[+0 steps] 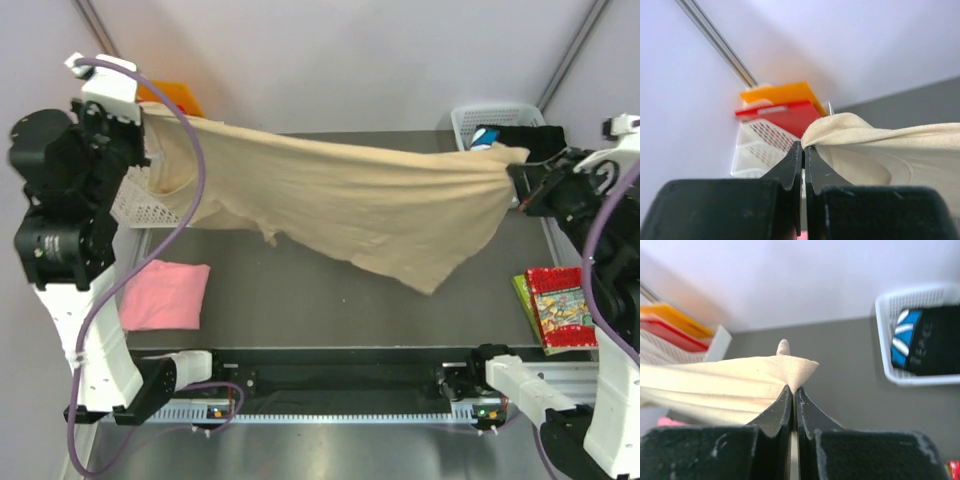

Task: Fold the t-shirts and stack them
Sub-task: Flatten the tshirt out

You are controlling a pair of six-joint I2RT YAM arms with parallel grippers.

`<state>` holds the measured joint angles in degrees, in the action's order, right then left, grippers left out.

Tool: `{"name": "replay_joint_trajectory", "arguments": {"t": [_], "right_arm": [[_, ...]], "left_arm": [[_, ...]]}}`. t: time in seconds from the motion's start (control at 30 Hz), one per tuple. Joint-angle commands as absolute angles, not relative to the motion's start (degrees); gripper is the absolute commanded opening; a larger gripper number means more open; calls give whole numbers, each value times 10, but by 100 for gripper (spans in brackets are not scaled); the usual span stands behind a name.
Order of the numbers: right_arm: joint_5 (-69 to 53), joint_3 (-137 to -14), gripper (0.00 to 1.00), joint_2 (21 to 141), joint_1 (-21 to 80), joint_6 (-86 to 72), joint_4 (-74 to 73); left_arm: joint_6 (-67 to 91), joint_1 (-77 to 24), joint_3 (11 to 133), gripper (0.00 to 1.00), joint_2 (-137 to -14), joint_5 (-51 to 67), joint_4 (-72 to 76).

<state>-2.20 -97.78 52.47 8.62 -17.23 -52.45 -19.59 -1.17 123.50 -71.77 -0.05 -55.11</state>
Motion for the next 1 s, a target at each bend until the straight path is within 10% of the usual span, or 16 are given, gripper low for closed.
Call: {"name": "replay_joint_trajectory", "arguments": {"t": [0.0,0.43,0.7,0.97], "right_arm": [[23,-1020,0,544,91,-170,-505],[104,-911,0,777,65,-199,-389],[60,-954,0,878,61,-212,-384],[62,-813,0,831,61,-208,-369]], "left_arm": [[-186,-6,1297,0,-737,17,-566],[-198,-6,915,0,-840,55,-487],[-167,-7,1296,0,-1133,38,-619],[-181,-26,940,0,-981,55,-482]]}}
